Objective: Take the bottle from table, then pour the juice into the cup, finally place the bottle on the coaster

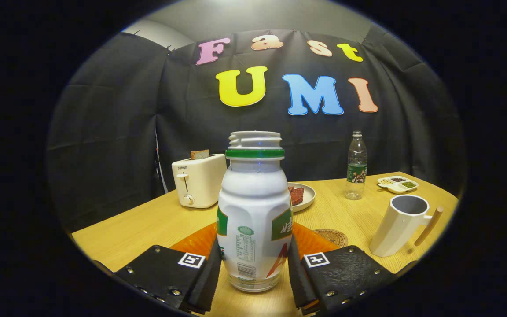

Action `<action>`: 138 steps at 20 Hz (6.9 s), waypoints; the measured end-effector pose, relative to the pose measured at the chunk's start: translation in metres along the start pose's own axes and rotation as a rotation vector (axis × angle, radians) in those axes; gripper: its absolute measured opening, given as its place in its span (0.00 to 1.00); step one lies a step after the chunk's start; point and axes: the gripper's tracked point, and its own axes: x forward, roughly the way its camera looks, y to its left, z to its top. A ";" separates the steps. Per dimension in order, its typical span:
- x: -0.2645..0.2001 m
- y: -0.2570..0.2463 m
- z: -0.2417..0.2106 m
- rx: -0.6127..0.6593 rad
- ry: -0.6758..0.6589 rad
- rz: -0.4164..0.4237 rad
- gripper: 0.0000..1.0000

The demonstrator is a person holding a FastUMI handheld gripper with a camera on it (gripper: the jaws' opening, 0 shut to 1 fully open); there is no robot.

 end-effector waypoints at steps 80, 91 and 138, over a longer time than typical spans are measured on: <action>0.011 -0.096 0.073 1.526 -0.336 0.178 0.67; 0.011 -0.099 0.077 1.542 -0.358 0.182 0.67; 0.010 -0.103 0.087 1.713 -0.416 0.207 0.67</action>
